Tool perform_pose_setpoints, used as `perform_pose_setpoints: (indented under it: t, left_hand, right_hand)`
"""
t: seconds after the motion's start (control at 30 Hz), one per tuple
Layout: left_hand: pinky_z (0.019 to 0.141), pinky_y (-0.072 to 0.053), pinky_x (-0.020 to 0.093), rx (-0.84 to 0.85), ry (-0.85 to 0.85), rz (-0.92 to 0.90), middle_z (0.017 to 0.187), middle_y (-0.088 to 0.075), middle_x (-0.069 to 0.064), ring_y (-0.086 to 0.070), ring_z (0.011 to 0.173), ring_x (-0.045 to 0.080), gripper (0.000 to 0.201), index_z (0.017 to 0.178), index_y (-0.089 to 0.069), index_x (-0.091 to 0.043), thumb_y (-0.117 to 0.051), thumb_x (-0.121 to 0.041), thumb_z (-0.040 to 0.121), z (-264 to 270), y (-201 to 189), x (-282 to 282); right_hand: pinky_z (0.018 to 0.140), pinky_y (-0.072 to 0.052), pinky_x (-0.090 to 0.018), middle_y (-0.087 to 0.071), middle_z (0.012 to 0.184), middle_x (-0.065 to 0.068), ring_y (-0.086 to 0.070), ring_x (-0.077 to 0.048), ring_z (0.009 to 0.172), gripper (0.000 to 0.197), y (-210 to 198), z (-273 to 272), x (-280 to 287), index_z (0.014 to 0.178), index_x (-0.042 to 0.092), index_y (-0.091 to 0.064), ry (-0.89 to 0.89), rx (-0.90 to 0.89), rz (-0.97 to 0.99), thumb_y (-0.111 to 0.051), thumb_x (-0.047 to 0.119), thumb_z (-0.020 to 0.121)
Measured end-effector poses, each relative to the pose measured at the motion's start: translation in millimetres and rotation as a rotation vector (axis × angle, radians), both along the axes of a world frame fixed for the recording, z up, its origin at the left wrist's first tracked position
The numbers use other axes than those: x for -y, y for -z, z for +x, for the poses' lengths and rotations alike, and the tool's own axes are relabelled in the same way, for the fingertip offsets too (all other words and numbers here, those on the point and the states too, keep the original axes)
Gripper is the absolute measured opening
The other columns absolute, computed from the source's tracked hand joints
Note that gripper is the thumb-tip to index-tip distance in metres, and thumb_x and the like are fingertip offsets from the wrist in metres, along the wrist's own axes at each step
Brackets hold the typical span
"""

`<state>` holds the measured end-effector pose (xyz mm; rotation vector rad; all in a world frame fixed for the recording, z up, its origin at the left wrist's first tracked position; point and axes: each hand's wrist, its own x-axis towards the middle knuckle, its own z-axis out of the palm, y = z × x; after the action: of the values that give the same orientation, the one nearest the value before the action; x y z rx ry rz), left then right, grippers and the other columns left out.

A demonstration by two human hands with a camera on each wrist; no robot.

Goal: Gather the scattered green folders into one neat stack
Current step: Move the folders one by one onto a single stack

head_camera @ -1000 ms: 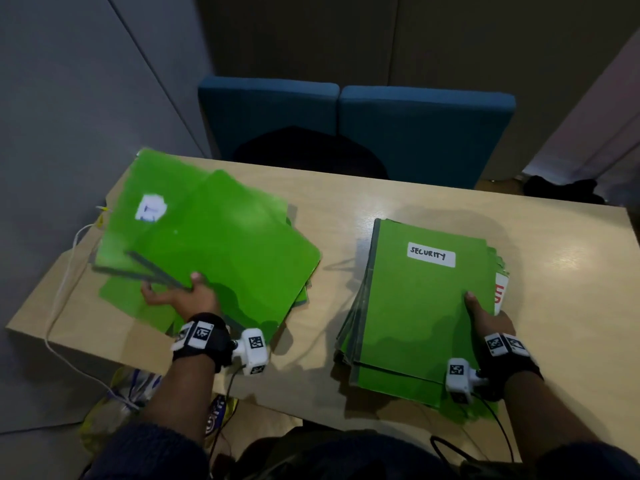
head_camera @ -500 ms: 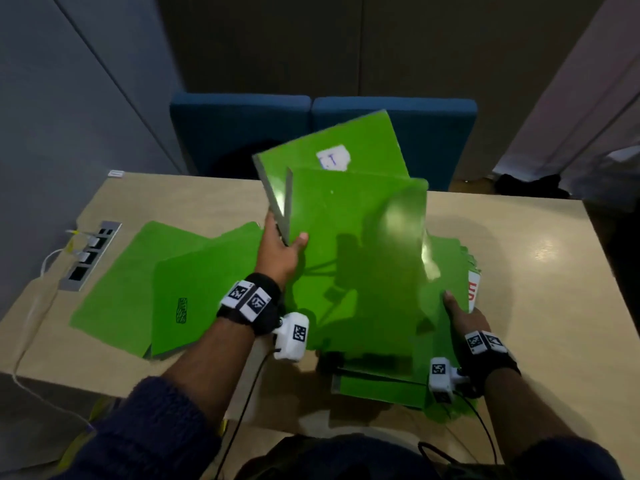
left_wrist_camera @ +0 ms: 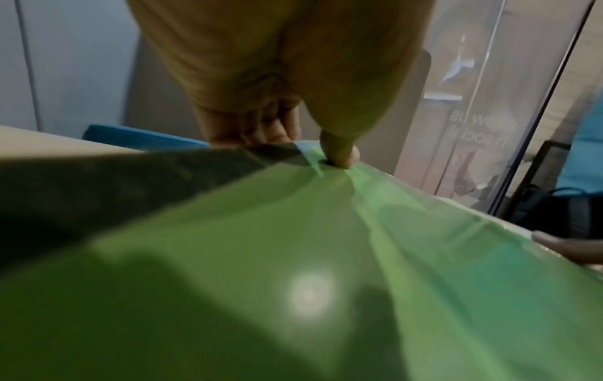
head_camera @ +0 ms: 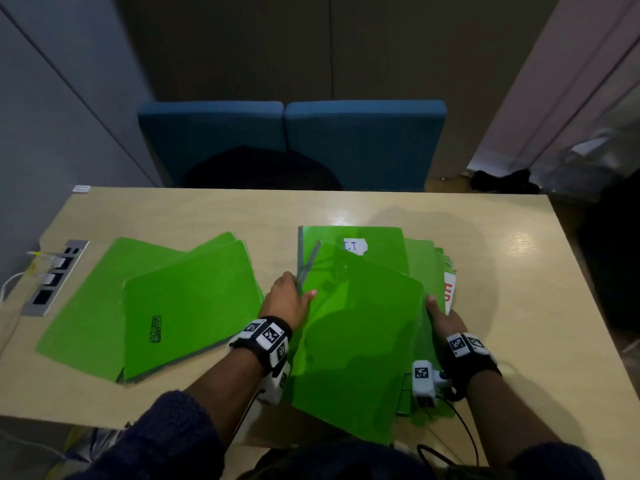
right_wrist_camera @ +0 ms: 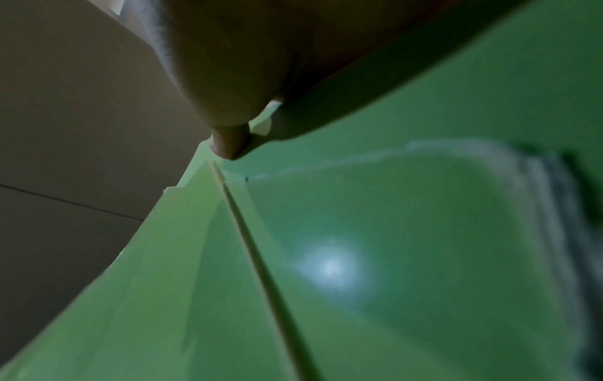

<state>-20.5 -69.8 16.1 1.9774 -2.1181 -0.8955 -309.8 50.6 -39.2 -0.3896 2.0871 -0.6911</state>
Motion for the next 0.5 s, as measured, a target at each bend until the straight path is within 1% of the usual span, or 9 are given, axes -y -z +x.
perform_pose_setpoints:
  t: [0.07,0.13,0.17,0.2,0.27,0.37,0.4,0.47,0.5]
  left_hand:
    - [0.070,-0.041,0.031,-0.140,0.040,-0.044,0.094,-0.058,0.005,-0.055,0.083,0.023,0.025,0.103,-0.046,-0.012,-0.057,-0.033,0.094,0.7,-6.6,-0.5]
    - [0.064,-0.034,0.029,-0.287,0.103,-0.035,0.081,-0.054,0.000,-0.051,0.072,0.019,0.014,0.103,-0.044,-0.013,-0.047,-0.026,0.100,1.9,-14.4,-3.0]
    - [0.063,-0.033,0.030,-0.341,0.132,-0.015,0.076,-0.051,-0.002,-0.048,0.068,0.016,0.012,0.102,-0.044,-0.013,-0.042,-0.025,0.102,2.6,-17.8,-3.9]
    - [0.063,-0.033,0.030,-0.378,0.145,0.000,0.073,-0.048,-0.003,-0.045,0.066,0.014,0.014,0.101,-0.044,-0.013,-0.038,-0.025,0.103,2.8,-19.9,-4.0]
    - [0.064,-0.033,0.031,-0.400,0.115,0.012,0.072,-0.044,-0.003,-0.042,0.066,0.013,0.020,0.102,-0.046,-0.010,-0.035,-0.026,0.104,2.0,-19.6,-0.9]
    - [0.063,-0.031,0.032,-0.394,-0.007,0.013,0.071,-0.043,-0.002,-0.042,0.067,0.017,0.021,0.101,-0.047,-0.011,-0.035,-0.028,0.104,0.5,-9.5,10.7]
    - [0.063,-0.031,0.032,-0.390,-0.048,0.015,0.070,-0.043,-0.002,-0.043,0.068,0.020,0.022,0.100,-0.046,-0.011,-0.035,-0.029,0.104,0.7,-5.7,15.4]
    - [0.065,-0.032,0.033,-0.390,-0.131,0.010,0.070,-0.044,-0.001,-0.046,0.074,0.023,0.023,0.099,-0.047,-0.011,-0.036,-0.030,0.103,3.2,1.4,25.2]
    - [0.065,-0.032,0.033,-0.386,-0.168,0.006,0.072,-0.045,0.001,-0.047,0.076,0.024,0.025,0.100,-0.049,-0.009,-0.036,-0.030,0.103,5.3,3.9,28.9]
  right_hand:
    - [0.056,-0.041,-0.029,-0.068,0.098,-0.020,-0.063,-0.029,0.075,0.066,2.7,-2.4,2.6,0.110,0.006,-0.061,0.005,0.001,0.002,-0.046,0.067,0.091]
    - [0.056,-0.041,-0.029,-0.068,0.103,-0.024,-0.059,-0.028,0.070,0.061,1.0,-2.6,5.1,0.111,0.001,-0.062,0.015,0.008,0.004,-0.047,0.058,0.095]
    - [0.054,-0.039,-0.029,-0.068,0.102,-0.024,-0.056,-0.026,0.066,0.059,-0.9,-2.7,6.1,0.111,-0.002,-0.062,0.016,0.018,0.013,-0.047,0.054,0.097]
    - [0.053,-0.038,-0.029,-0.067,0.097,-0.023,-0.054,-0.024,0.064,0.059,-0.9,-3.5,6.6,0.110,-0.003,-0.062,0.015,0.018,0.016,-0.046,0.053,0.098]
    - [0.053,-0.036,-0.029,-0.064,0.088,-0.017,-0.054,-0.024,0.065,0.060,-1.3,-3.0,7.2,0.110,-0.001,-0.061,0.001,0.017,0.024,-0.046,0.056,0.097]
    - [0.064,-0.046,-0.033,-0.068,0.100,-0.020,-0.061,-0.027,0.073,0.066,-0.1,-2.6,7.7,0.111,0.004,-0.062,0.030,0.032,0.012,-0.049,0.064,0.091]
    - [0.063,-0.047,-0.033,-0.068,0.101,-0.020,-0.062,-0.028,0.073,0.067,0.8,-2.7,6.6,0.110,0.005,-0.062,0.033,0.029,0.012,-0.049,0.067,0.089]
    - [0.054,-0.038,-0.029,-0.065,0.094,-0.017,-0.058,-0.024,0.068,0.065,-2.1,-1.7,3.9,0.111,0.005,-0.060,0.025,0.019,0.013,-0.046,0.065,0.092]
    - [0.052,-0.034,-0.028,-0.064,0.089,-0.015,-0.055,-0.023,0.065,0.064,-3.4,-1.3,2.7,0.112,0.004,-0.060,0.026,0.017,0.005,-0.045,0.063,0.093]
